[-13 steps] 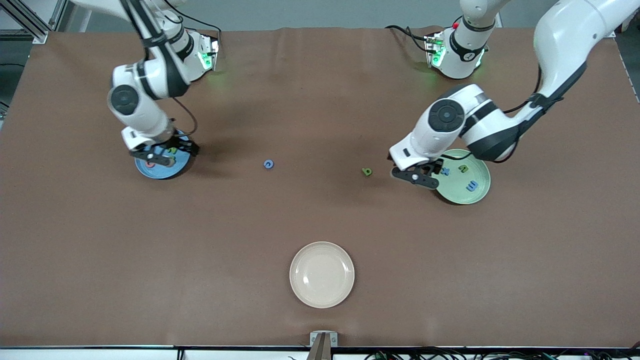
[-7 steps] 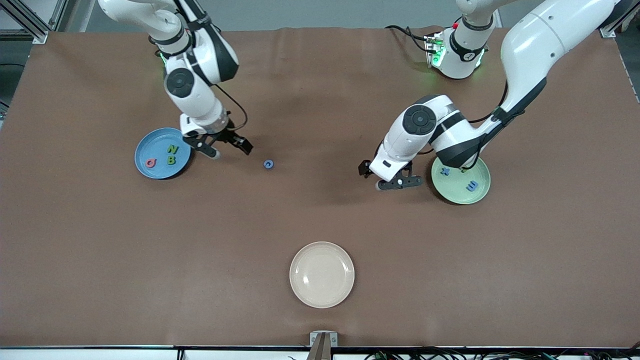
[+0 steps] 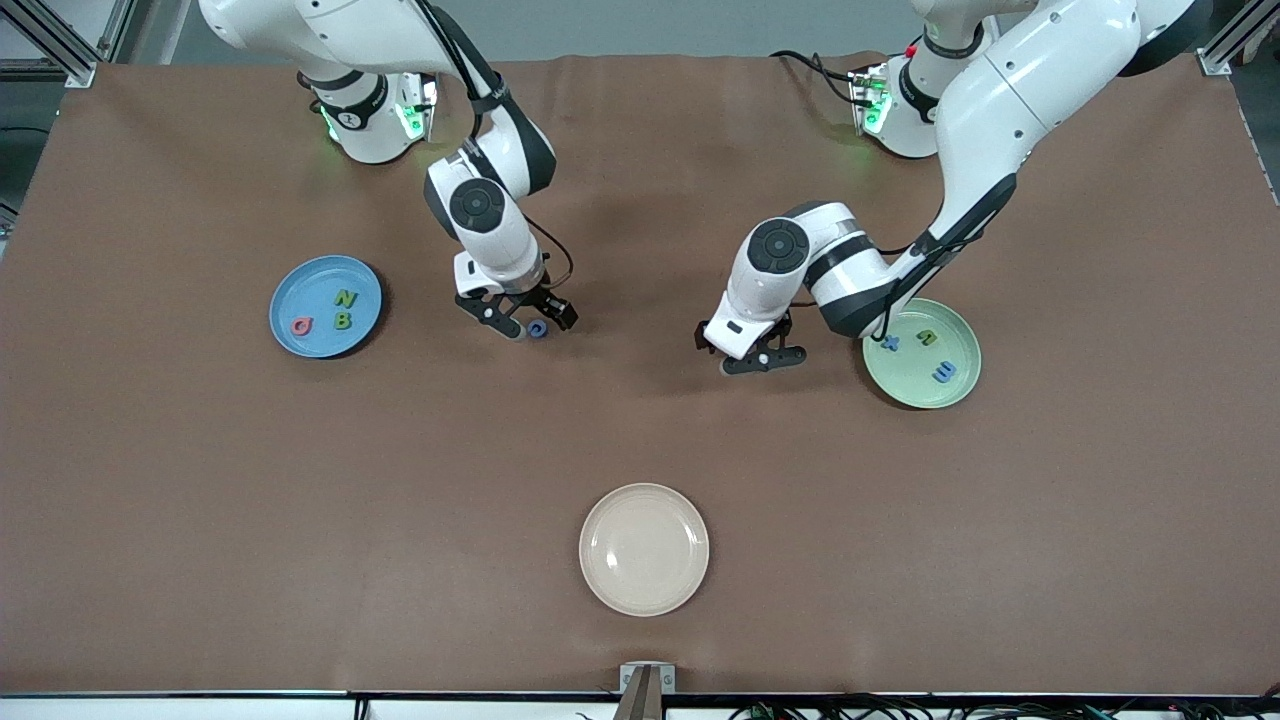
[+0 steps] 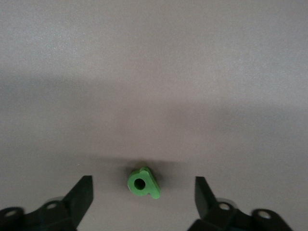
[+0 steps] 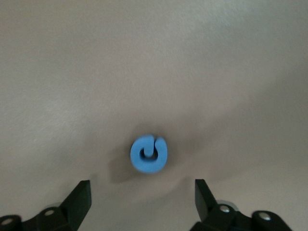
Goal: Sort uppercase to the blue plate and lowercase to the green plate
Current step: 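Grasp the green a with the left gripper while the right gripper grasps c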
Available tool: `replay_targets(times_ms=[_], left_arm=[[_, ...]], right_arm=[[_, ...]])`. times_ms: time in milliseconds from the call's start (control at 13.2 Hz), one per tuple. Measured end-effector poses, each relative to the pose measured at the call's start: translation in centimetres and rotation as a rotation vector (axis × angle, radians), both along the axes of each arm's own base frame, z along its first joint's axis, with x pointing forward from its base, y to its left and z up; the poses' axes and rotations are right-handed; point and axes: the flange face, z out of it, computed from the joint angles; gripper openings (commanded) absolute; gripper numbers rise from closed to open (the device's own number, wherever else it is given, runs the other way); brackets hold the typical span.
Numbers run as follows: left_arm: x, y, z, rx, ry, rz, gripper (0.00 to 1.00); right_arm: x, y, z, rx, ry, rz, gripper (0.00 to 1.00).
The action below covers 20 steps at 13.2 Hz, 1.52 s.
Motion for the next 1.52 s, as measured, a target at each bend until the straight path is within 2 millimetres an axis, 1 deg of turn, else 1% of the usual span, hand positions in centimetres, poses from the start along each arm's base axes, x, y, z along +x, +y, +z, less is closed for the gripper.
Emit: replay_targets(times_ms=[228, 456, 608, 760, 1065, 1141, 1293, 1369, 1521], left_arm=[[-0.2, 0.1, -0.7, 0.015, 0.003, 0.000, 0.76], [-0.8, -0.2, -2.1, 0.044, 0.004, -0.006, 0.71], [-1.0, -0.4, -2.4, 0.045, 0.005, -0.006, 0.64], [-0.9, -0.4, -2.4, 0.045, 0.004, -0.005, 0.54], [-0.9, -0.3, -2.4, 0.046, 0.004, 0.000, 0.41], [-0.9, -0.3, -2.4, 0.045, 0.003, 0.011, 0.37], [-0.9, -0.5, -2.4, 0.043, 0.003, 0.028, 0.30], [-0.9, -0.6, -2.3, 0.039, 0.000, 0.036, 0.26], [-0.9, -0.6, -2.3, 0.039, 0.000, 0.043, 0.20]], right_arm=[[0.6, -1.3, -1.3, -0.051, -0.004, 0.035, 0.87], [1.0, -1.7, -1.3, -0.060, -0.011, 0.038, 0.85], [1.1, -1.7, -1.3, -0.061, -0.012, 0.034, 0.84], [1.1, -1.7, -1.3, -0.060, -0.013, 0.021, 0.83], [1.1, -1.6, -1.2, -0.059, -0.015, 0.009, 0.83], [1.1, -1.5, -1.2, -0.059, -0.015, 0.007, 0.77], [1.0, -1.2, -1.1, -0.057, -0.018, 0.008, 0.54], [0.9, -1.1, -1.1, -0.057, -0.018, 0.011, 0.40], [1.1, -0.6, -0.7, -0.048, -0.029, 0.014, 0.18]])
